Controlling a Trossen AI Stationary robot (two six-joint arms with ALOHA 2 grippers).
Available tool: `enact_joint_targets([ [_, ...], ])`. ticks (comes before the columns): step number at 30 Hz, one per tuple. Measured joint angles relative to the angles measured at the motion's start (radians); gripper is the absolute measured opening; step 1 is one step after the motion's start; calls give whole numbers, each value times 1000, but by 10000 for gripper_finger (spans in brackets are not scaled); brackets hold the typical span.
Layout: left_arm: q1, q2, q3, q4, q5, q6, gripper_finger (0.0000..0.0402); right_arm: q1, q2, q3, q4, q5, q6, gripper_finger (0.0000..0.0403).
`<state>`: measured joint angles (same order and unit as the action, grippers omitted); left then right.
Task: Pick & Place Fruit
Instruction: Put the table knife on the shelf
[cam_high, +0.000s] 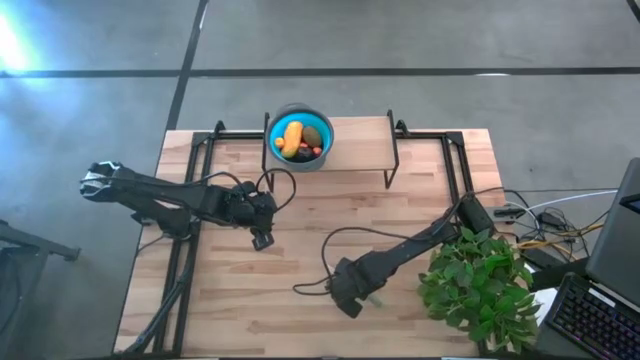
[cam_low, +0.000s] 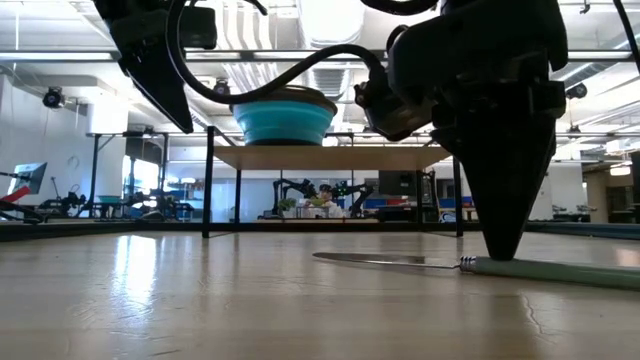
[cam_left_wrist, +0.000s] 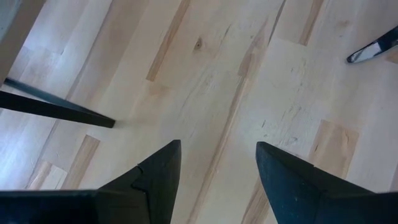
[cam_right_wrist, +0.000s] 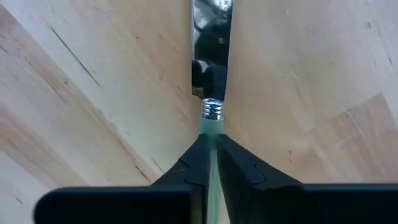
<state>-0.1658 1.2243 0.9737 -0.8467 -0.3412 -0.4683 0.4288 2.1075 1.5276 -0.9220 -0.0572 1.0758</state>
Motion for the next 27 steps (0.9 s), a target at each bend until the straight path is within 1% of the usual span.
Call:
enact_joint_targets([
  [4,0,0,0,0,0,1,213,-4,0,4,1,-19,-1,58],
  [10,0,0,0,0,0,2,213,-11,-1,15,0,-21,6,123],
  [13,0,0,0,0,0,2,213,-13,-1,15,1,-11,-8,150],
  [16,0,0,0,0,0,1,213,-13,-1,12,8,21,3,170],
  [22,0,0,0,0,0,-1,213,-13,27,9,28,34,3,187],
  [27,0,0,0,1,0,-2,213,-11,32,7,30,41,2,175],
])
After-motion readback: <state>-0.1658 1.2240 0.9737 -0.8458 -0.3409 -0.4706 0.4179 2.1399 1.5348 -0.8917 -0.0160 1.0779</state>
